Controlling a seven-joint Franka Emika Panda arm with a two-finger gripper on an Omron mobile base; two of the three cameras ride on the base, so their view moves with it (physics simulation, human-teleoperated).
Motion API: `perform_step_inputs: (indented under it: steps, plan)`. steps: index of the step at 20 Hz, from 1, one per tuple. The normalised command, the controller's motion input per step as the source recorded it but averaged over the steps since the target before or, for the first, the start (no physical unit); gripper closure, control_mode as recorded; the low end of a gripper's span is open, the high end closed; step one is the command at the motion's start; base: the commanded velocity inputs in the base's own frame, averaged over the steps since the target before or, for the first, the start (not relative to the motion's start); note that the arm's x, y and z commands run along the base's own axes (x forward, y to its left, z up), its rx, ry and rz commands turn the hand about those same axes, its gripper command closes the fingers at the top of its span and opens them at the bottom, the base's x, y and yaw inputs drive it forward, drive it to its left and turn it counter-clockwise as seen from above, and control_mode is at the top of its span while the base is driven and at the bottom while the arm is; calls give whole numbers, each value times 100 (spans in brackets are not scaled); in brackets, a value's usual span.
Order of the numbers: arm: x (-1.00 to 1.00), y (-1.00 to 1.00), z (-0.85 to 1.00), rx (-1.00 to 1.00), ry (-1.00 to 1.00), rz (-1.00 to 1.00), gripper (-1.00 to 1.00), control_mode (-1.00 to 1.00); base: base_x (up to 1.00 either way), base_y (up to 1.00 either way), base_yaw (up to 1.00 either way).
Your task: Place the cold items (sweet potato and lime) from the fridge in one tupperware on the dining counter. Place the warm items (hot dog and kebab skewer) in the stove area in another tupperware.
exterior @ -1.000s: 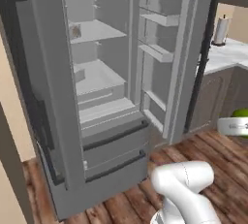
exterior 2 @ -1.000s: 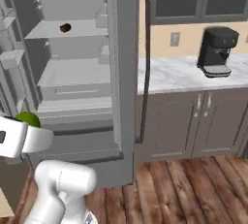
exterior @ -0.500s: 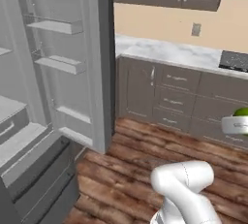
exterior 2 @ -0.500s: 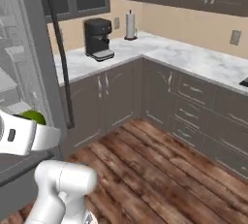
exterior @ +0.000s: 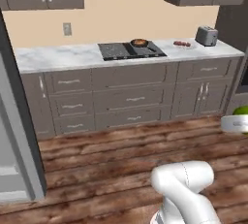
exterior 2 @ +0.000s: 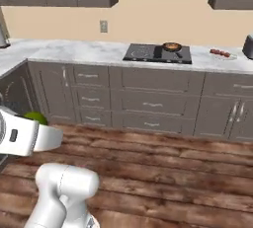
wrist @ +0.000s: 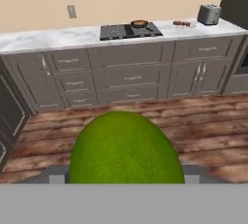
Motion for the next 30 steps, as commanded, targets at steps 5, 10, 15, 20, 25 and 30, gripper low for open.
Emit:
perform_step_inputs:
  steps: [5,10,15,20,25,30]
  plan:
    - [0,0,0,0,0,0,100,100,-75,2,-94]
    - [0,0,0,0,0,0,100,100,-69,1,-86]
    - [0,0,0,0,0,0,100,100,-42,-21,-44]
    - [0,0,0,0,0,0,100,100,7,-78,-10]
    - [0,0,0,0,0,0,100,100,17,-100,-1]
    - [0,0,0,0,0,0,100,100,-1,-100,-8]
